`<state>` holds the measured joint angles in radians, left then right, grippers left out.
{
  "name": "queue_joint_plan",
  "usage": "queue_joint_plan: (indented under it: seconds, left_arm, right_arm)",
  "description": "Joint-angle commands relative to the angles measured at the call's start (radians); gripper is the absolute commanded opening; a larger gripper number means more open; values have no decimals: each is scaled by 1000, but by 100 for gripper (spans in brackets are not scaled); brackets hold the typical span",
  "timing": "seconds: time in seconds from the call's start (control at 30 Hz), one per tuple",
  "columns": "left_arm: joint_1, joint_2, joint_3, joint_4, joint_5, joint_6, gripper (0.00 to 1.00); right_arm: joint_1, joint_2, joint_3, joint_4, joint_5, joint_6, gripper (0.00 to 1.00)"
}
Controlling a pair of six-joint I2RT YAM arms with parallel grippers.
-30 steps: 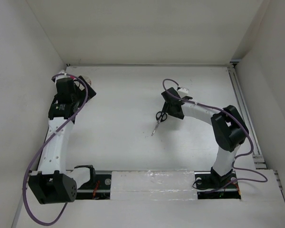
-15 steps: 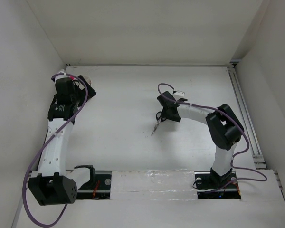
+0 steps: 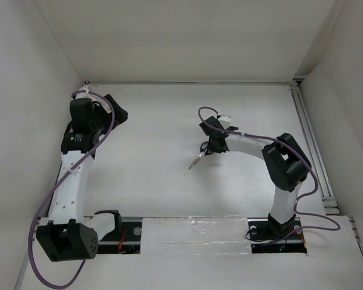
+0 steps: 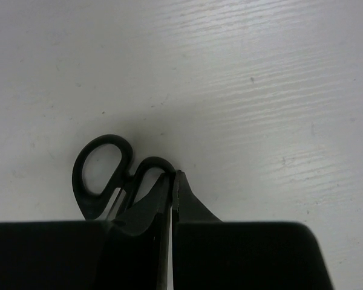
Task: Sort the stationery into containers
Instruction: Pick up the scissors from the center of the board.
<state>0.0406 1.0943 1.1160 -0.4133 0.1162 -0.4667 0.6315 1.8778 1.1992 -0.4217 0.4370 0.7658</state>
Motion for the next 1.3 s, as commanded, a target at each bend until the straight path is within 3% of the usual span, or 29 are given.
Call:
queue_joint_plan:
  seconds: [0.0,0.17,0.23,0.33,0.5,0.87,1.1,1.27]
  left_arm:
    - [-1,-2,-27,117,264,48,100]
    - [-1,68,-76,227,697,59,100]
    - [-10,68,-85,300,785,49,100]
    - [-68,68,-84,312,849,45,100]
    - [-68,59,-126,381,939,34,100]
    - [-68,59,-147,439,1005,22,97]
    - [-68,59,-156,427,994,22,74]
    - [-68,68,-156,418,994,22,49]
  right_arm:
    - [26,-64,-21,99,-72,-101,0]
    - [51,-224,-7,152,-112,-198,0]
    - [77,-250,23,152,-124,-218,0]
    - [129,-272,111,152,-133,-249,0]
    - [191,-252,290,123,-158,-301,0]
    - [295,-252,399,146,-218,-338,0]
    - [329,-230,436,155,-218,-347,0]
    - [350,-191,485,133,-164,-356,0]
